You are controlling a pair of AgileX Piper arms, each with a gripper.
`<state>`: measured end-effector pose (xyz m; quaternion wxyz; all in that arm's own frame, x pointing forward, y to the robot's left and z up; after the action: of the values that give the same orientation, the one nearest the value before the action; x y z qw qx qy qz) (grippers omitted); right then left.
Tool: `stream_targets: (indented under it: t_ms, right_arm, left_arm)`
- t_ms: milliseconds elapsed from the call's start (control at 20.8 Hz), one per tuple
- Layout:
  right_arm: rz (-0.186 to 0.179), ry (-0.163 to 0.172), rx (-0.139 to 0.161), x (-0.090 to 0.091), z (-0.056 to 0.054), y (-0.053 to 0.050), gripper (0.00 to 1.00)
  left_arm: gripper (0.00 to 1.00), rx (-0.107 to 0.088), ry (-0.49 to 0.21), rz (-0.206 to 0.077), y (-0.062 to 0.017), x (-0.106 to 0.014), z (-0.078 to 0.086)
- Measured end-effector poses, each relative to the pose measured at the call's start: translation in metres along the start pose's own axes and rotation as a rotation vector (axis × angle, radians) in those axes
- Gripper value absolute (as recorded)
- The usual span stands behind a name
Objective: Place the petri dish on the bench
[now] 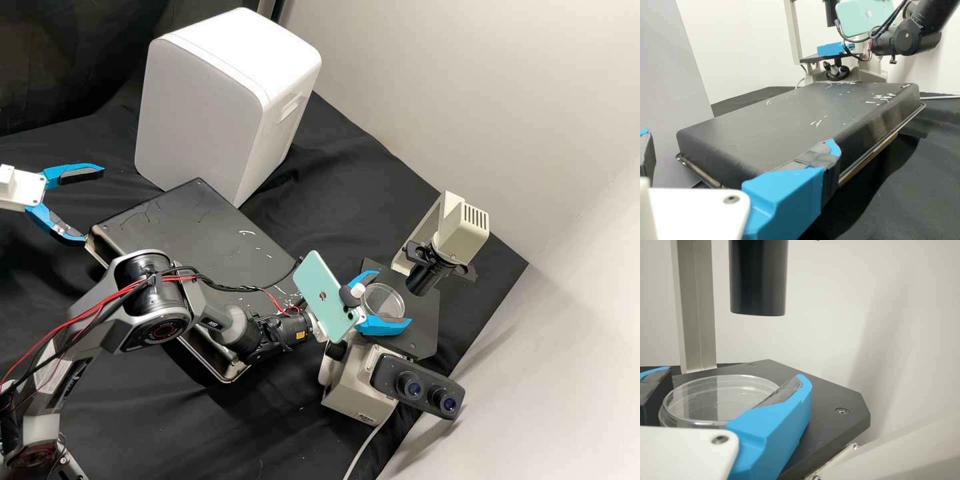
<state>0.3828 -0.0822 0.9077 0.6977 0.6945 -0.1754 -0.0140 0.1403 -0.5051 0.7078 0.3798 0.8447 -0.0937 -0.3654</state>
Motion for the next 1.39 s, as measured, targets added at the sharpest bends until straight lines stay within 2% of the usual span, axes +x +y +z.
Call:
stream_targets:
  t_ms: [240, 576, 672, 768, 816, 1008, 1200, 1392]
  right_arm:
    - [0.005, 0.01, 0.008, -0.008, -0.001, -0.002, 0.0]
    - [-0.002, 0.013, 0.058, -0.047, -0.008, 0.003, 0.0]
    - [0.008, 0.043, 0.079, -0.061, -0.014, 0.003, 0.0]
    - [-0.01, 0.058, 0.096, -0.076, -0.02, 0.002, 0.0]
    - [-0.024, 0.066, 0.093, -0.084, -0.023, 0.0, 0.0]
    - [-0.045, 0.121, 0.113, -0.108, -0.035, -0.002, 0.0]
    - [-0.037, 0.182, 0.134, -0.126, -0.045, -0.002, 0.0]
    - [-0.059, 0.245, 0.152, -0.139, -0.057, -0.009, 0.0]
  left_arm:
    - [1.0, 0.0, 0.0, 0.0, 0.0, 0.0, 0.0]
    - [1.0, 0.0, 0.0, 0.0, 0.0, 0.0, 0.0]
    - [1.0, 0.0, 0.0, 0.0, 0.0, 0.0, 0.0]
    - [1.0, 0.001, 0.0, 0.0, 0.0, 0.0, 0.0]
    - [1.0, 0.001, 0.0, 0.0, 0.0, 0.0, 0.0]
    - [1.0, 0.001, 0.0, 0.0, 0.0, 0.0, 0.0]
    - [1.0, 0.001, 0.0, 0.0, 0.0, 0.0, 0.0]
    - [1.0, 0.0, 0.001, -0.007, -0.0013, 0.0, 0.0]
